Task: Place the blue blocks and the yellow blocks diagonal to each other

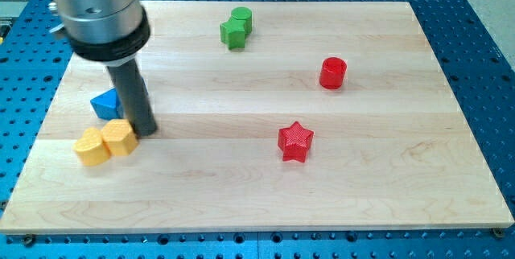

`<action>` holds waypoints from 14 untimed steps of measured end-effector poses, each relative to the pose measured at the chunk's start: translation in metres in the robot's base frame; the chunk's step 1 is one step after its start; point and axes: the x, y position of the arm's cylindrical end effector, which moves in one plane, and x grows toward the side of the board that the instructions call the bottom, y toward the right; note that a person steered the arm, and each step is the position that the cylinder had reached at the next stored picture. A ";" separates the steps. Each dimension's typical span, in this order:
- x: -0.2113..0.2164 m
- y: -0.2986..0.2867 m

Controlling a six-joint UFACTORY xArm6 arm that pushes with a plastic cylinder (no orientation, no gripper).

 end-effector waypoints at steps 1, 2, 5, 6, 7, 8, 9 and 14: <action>0.012 -0.012; 0.008 -0.014; -0.015 -0.023; -0.017 -0.028; -0.018 -0.068; -0.058 -0.054; -0.064 0.043; -0.106 0.102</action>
